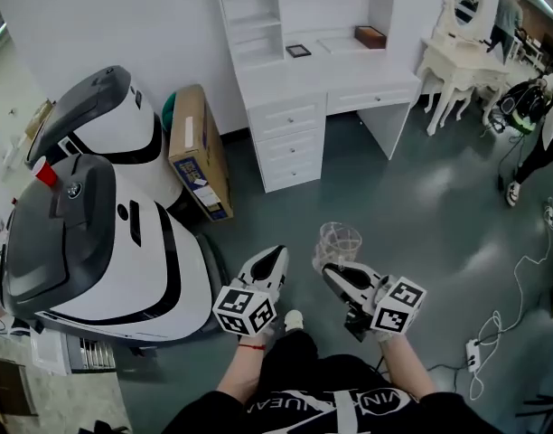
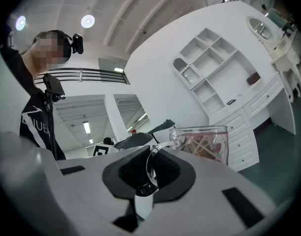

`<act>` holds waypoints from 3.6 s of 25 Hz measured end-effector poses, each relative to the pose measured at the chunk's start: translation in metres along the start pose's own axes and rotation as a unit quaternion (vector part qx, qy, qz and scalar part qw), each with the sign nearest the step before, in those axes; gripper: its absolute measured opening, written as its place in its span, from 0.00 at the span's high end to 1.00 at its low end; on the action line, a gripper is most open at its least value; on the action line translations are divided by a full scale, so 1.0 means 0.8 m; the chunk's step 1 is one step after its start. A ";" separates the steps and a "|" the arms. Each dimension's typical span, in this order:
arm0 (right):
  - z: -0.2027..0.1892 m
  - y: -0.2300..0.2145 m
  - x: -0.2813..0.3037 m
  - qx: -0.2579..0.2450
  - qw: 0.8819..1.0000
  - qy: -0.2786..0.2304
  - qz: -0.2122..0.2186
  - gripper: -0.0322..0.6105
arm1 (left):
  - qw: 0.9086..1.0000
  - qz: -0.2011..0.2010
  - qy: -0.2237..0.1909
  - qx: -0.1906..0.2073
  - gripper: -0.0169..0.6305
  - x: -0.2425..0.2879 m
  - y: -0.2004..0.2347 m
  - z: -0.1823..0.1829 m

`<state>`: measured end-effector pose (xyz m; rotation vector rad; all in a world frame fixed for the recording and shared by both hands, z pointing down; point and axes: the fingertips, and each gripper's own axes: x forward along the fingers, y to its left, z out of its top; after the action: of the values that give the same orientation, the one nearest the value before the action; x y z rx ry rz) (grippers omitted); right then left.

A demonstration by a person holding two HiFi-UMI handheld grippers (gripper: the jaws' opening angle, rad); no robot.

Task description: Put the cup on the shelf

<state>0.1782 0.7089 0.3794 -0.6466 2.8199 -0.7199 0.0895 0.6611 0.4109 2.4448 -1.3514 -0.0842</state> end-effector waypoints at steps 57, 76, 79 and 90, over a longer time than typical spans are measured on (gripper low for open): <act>0.221 -0.474 0.374 0.040 0.998 0.025 0.033 0.92 | 0.998 0.050 0.016 -0.016 0.96 0.447 0.397 0.176; 0.257 -0.570 0.418 0.049 0.997 0.030 0.050 0.92 | 0.997 0.064 0.024 -0.021 0.96 0.542 0.447 0.182; 0.263 -0.588 0.432 0.043 0.997 0.033 0.049 0.92 | 0.998 0.053 0.024 -0.018 0.96 0.567 0.457 0.187; 0.313 -0.670 0.525 0.026 0.998 0.041 0.050 0.92 | 0.999 0.036 0.016 -0.019 0.96 0.672 0.548 0.240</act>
<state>0.0644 -0.0073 0.4034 -0.4737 2.8730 -0.8157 -0.0148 -0.0510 0.4344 2.3550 -1.4089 -0.0533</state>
